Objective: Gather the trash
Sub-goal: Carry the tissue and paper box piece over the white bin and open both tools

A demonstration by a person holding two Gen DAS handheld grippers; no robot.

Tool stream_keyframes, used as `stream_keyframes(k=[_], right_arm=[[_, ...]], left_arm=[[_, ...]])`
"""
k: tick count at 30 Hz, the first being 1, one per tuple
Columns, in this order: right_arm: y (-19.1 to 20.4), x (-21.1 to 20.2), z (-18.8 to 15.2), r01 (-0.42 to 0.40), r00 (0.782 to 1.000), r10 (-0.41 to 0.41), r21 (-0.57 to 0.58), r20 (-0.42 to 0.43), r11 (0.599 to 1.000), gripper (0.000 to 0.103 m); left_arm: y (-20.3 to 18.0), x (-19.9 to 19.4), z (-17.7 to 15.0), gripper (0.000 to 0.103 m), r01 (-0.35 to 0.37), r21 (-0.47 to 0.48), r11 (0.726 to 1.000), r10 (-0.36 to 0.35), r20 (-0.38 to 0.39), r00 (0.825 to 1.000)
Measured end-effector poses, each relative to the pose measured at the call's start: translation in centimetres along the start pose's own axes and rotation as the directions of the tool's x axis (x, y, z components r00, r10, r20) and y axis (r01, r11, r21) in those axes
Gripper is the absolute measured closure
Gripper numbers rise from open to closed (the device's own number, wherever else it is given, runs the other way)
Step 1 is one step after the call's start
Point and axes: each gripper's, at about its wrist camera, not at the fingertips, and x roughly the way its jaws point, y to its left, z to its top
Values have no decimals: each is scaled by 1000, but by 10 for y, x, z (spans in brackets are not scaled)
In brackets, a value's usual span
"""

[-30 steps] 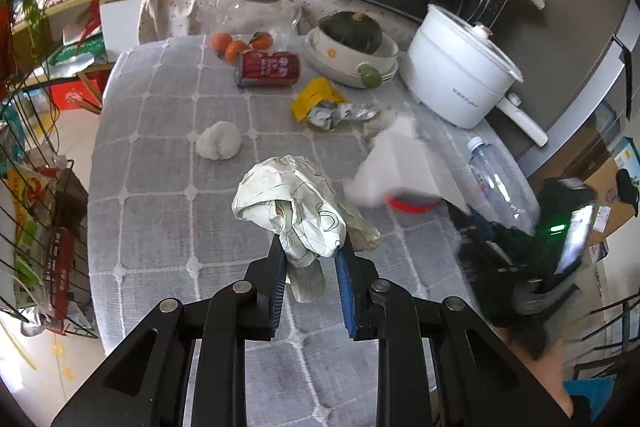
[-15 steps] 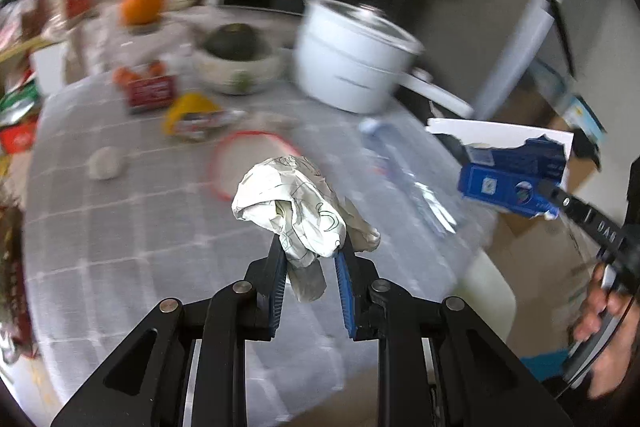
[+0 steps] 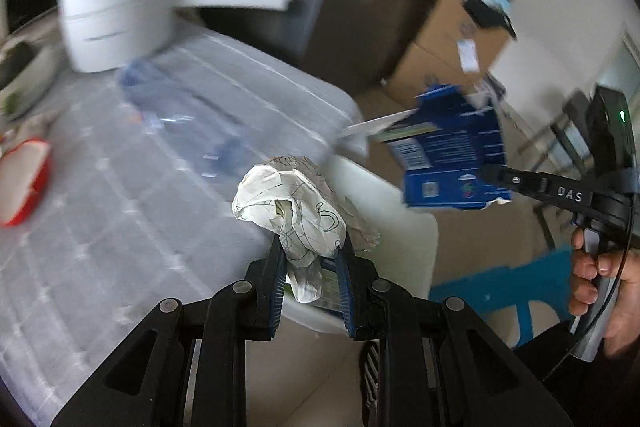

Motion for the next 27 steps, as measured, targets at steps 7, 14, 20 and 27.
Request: stream_keyframes(k=[7, 14, 20, 27], right_arm=[[-32, 36, -11, 27, 990, -16, 80, -142, 996, 103], [-46, 53, -15, 54, 975, -25, 125, -222, 991, 102], [-50, 56, -14, 76, 968, -42, 129, -248, 989, 88], [-46, 40, -5, 44, 983, -18, 137, -182, 990, 50]], left_arm=[[-28, 64, -6, 77, -1, 40, 999, 5, -109, 994], [-39, 95, -3, 76, -7, 85, 996, 19, -138, 990], [-36, 105, -3, 43, 5, 68, 998, 9, -203, 979], [-25, 75, 2, 17, -38, 79, 996, 50, -160, 986]])
